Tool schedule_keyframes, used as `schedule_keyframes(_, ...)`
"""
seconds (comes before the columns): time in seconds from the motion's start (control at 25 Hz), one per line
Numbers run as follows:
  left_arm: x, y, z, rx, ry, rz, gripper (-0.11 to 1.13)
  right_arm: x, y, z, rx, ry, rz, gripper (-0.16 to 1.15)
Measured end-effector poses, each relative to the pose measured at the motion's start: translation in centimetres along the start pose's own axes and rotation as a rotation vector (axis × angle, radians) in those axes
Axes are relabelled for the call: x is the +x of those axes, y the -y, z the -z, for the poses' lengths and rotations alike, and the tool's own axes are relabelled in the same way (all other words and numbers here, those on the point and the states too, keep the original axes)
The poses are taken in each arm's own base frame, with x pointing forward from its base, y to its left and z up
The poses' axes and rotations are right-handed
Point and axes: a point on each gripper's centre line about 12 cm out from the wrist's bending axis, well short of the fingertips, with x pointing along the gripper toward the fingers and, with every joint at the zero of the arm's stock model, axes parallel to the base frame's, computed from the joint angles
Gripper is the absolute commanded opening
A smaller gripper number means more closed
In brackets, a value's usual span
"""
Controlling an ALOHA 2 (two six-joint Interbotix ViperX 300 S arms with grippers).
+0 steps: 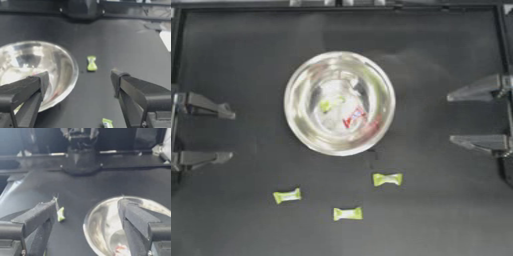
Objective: Put candies in bowl
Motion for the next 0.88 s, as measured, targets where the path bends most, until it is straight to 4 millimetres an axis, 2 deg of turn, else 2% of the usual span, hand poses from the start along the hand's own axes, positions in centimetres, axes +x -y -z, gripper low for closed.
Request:
schedule_keyframes(0.16,1.1,0.3,-0.1,-0.015,-0.133,0.019,1.02,0.0,0.0,0.0,0.002,0.0,0.0,0.99)
schedule_keyframes(0.4,5.1,1.3,0.7,-0.05,-0.413,0.054,1.02,0.0,0.0,0.1,0.017,-0.003,0.0,0.99)
schedule_keyframes(0.64,8.6,2.8,2.4,-0.048,-0.618,0.088,1.03,0.0,0.0,0.2,0.023,-0.009,0.0,0.99)
schedule_keyframes(0.88,11.0,3.6,5.5,-0.043,-0.775,0.069,1.03,0.0,0.0,0.4,0.028,-0.014,0.001,0.99)
